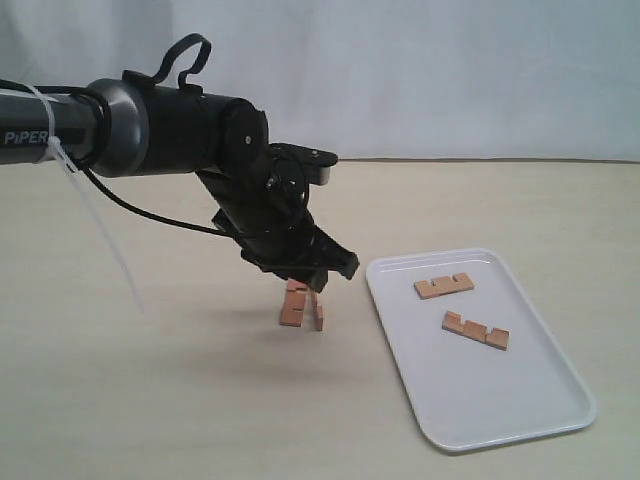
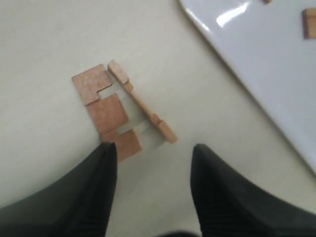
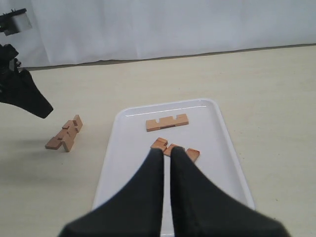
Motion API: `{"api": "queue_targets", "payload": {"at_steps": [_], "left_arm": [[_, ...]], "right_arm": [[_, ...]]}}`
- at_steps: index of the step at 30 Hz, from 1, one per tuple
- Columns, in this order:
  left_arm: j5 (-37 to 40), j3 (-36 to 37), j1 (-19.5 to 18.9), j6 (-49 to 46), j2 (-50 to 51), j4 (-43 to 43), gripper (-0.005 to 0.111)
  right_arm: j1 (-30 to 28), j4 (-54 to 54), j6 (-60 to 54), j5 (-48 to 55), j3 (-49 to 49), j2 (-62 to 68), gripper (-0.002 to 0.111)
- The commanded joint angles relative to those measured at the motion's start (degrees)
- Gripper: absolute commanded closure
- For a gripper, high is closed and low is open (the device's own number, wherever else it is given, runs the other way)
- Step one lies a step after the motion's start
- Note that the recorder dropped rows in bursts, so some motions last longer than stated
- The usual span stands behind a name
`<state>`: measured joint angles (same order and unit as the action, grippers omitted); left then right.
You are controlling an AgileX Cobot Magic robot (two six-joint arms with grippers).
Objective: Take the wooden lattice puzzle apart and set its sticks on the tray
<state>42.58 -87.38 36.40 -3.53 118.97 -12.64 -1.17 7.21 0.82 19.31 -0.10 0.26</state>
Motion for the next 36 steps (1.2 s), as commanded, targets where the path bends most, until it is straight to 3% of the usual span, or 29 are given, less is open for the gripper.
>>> {"api": "queue_targets", "payload": {"at_steps": [1,18,23,27,36], "left_arm": [[-3.6,0.3,0.0,2.3,-0.6,-3.3,0.062],[-7.4,0.3,2.3,5.1,2.6,-0.9,0.062],[-7.2,0.3,2.3,5.1,2.8,0.4,0.041],[-7.0,0.3,2.3,5.9,3.2,1.8,0.041],[-6.3,0.3,2.3,17.5,6.8,8.9,0.041]], "right_arm": [[0.0,-0.2,0.1,0.1,0.1,-0.3,0.104],[0.0,-0.2,0.1,0.1,0.1,-0.3,0.104],[0.0,-0.2,0.1,0.1,0.1,-0.3,0.104],[0.0,-0.2,0.1,0.1,0.1,-0.3,0.104],[0.0,-0.2,0.1,0.1,0.1,-0.3,0.104]]}}
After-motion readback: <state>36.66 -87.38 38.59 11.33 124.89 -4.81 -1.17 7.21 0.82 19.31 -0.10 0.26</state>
